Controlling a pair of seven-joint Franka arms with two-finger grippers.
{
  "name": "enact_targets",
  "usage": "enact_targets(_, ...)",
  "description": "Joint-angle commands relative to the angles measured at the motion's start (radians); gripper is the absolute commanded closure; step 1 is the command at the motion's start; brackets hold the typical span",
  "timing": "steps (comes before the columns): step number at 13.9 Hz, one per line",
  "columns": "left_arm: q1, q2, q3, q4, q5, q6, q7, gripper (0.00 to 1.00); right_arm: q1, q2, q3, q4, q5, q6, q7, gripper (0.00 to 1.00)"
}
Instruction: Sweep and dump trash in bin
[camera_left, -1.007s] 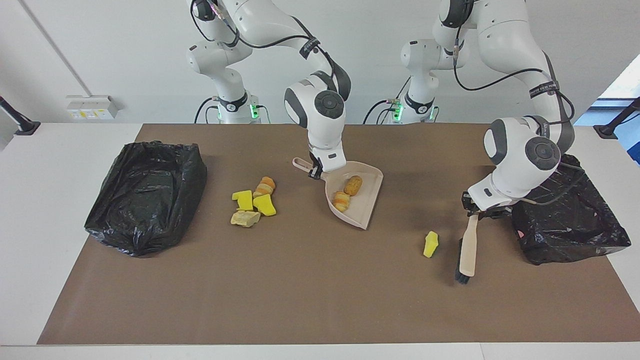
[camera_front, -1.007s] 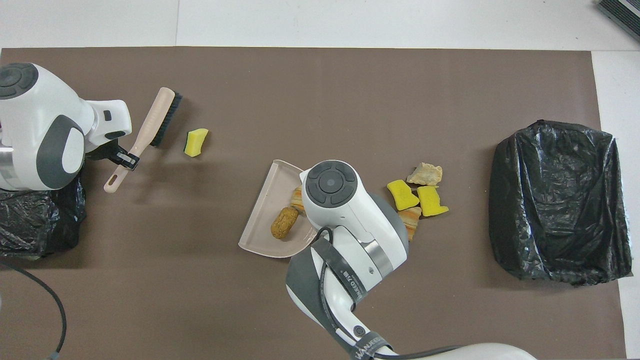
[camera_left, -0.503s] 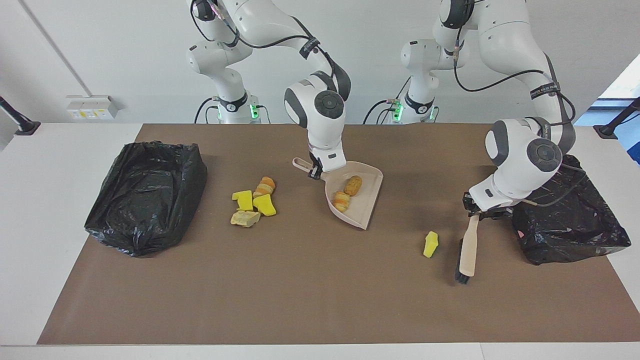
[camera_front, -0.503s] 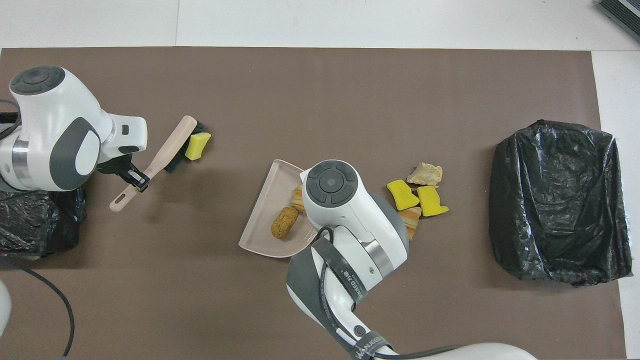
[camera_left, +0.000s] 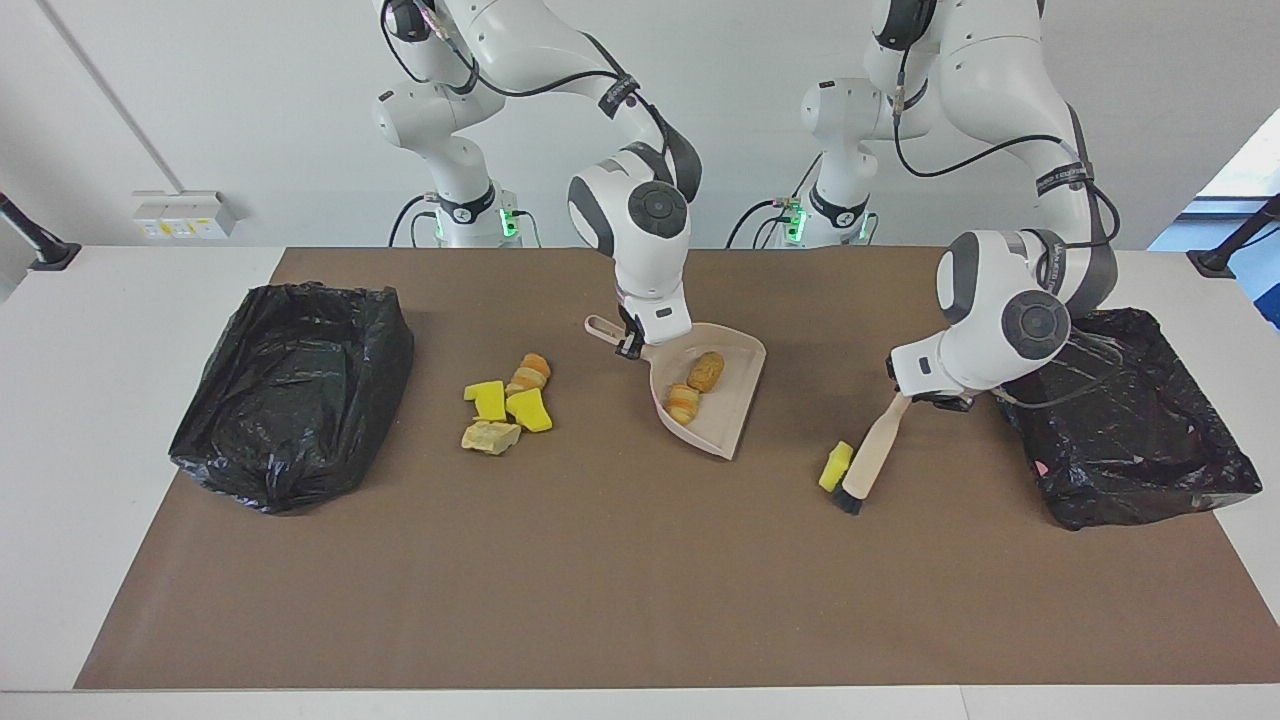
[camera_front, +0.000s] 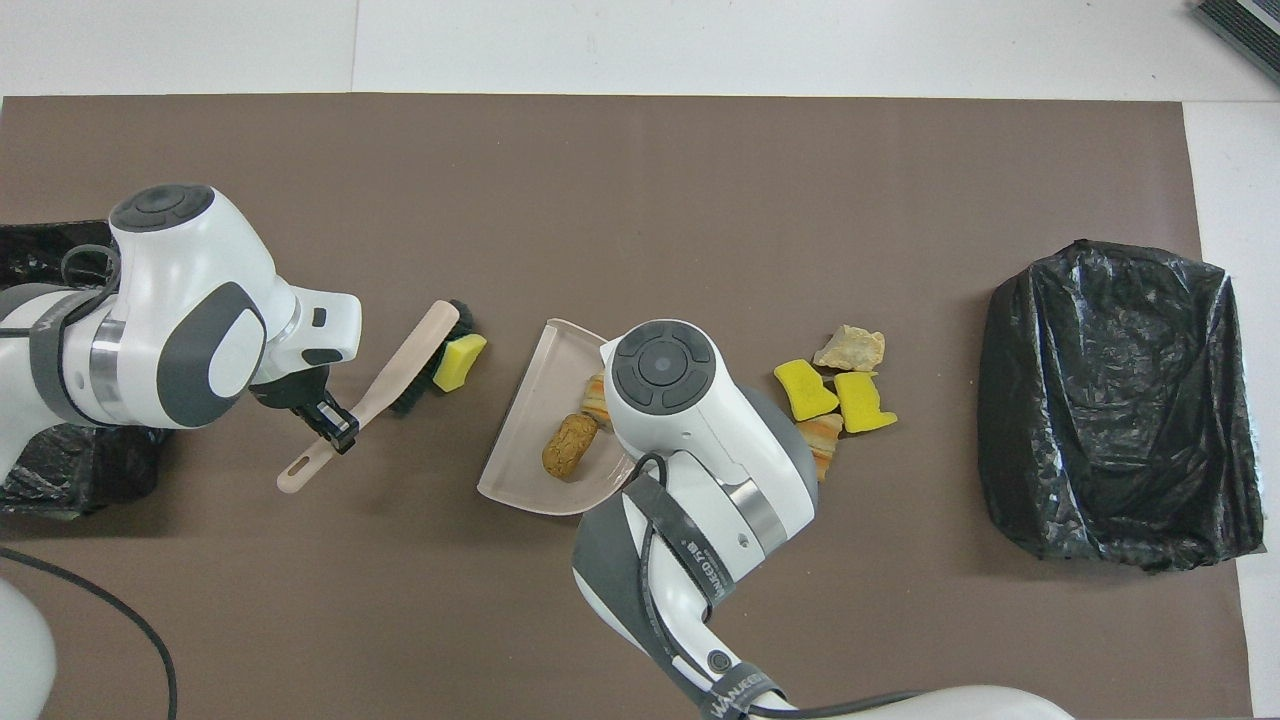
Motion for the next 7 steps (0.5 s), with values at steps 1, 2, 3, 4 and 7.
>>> enact_targets(1,-0.005,-0.079,0.013,-0.069,-0.101,-0.062,-0.026,1.00,-0.005,-0.004,0.003,0.004,0.014,-0.008,0.020,1.00)
enact_targets(2,-0.009,-0.088,0.011,-0.069,-0.107,-0.085,-0.033,1.00,-0.005,-0.004,0.003,0.004,0.014,-0.011,0.020,1.00)
enact_targets(3,-0.013,-0.096,0.008,-0.071,-0.119,-0.109,-0.065,1.00,-0.005,-0.004,0.003,0.004,0.012,-0.012,0.020,1.00)
enact_targets(4,-0.020,-0.098,0.006,-0.069,-0.151,-0.122,-0.102,1.00,-0.005,-0.004,0.003,0.004,0.012,-0.012,0.020,1.00)
enact_targets(7,-0.051,-0.098,-0.033,-0.063,-0.219,-0.127,-0.217,1.00,-0.005,-0.004,0.003,0.004,0.014,-0.012,0.020,1.00)
